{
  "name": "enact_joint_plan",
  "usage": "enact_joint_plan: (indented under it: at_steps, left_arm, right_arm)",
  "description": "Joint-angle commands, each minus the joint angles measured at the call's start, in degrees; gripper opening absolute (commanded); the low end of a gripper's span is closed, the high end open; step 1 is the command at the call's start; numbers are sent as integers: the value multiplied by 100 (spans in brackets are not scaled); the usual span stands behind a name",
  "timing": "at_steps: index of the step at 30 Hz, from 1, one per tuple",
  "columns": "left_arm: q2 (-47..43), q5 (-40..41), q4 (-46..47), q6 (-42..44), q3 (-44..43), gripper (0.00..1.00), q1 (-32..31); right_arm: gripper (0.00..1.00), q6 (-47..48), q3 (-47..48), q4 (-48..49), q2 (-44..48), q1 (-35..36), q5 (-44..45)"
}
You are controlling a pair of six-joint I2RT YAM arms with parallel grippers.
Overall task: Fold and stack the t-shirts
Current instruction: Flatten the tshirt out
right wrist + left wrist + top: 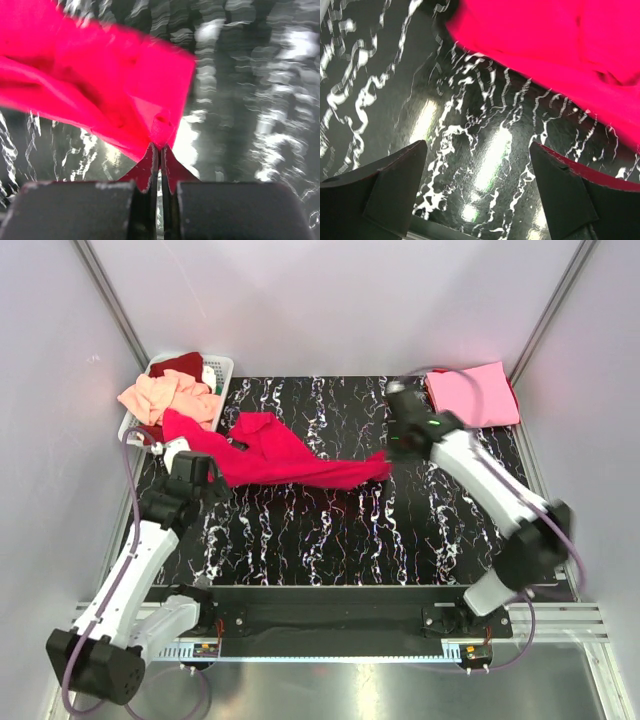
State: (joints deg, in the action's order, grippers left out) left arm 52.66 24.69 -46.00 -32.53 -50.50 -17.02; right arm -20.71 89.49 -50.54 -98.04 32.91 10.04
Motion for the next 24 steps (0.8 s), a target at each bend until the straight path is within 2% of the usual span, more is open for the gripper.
enact_joint_plan:
  at_steps: [1,5,10,15,24]
  left_arm:
    - [234,-1088,459,-262,189,88,549]
    - [692,-1536,916,-516,557,85,568]
    - [895,-2028,1592,-1008,1199,78,437]
    - [1070,-1661,2042,-1527,1631,79,-739]
    - [2133,-1248,2455,-1519,1254,78,-944]
  right_arm:
    - [0,-232,-1236,167,1250,-732,191]
    - [0,-267,-2119,308,2050,-1190,7]
    - [0,-434,-2664,422,2157,-1208,-353]
    - [0,-495,-2990,642,2017,-1208,-424]
    - [0,-425,-3104,616,2069,-1208,-406]
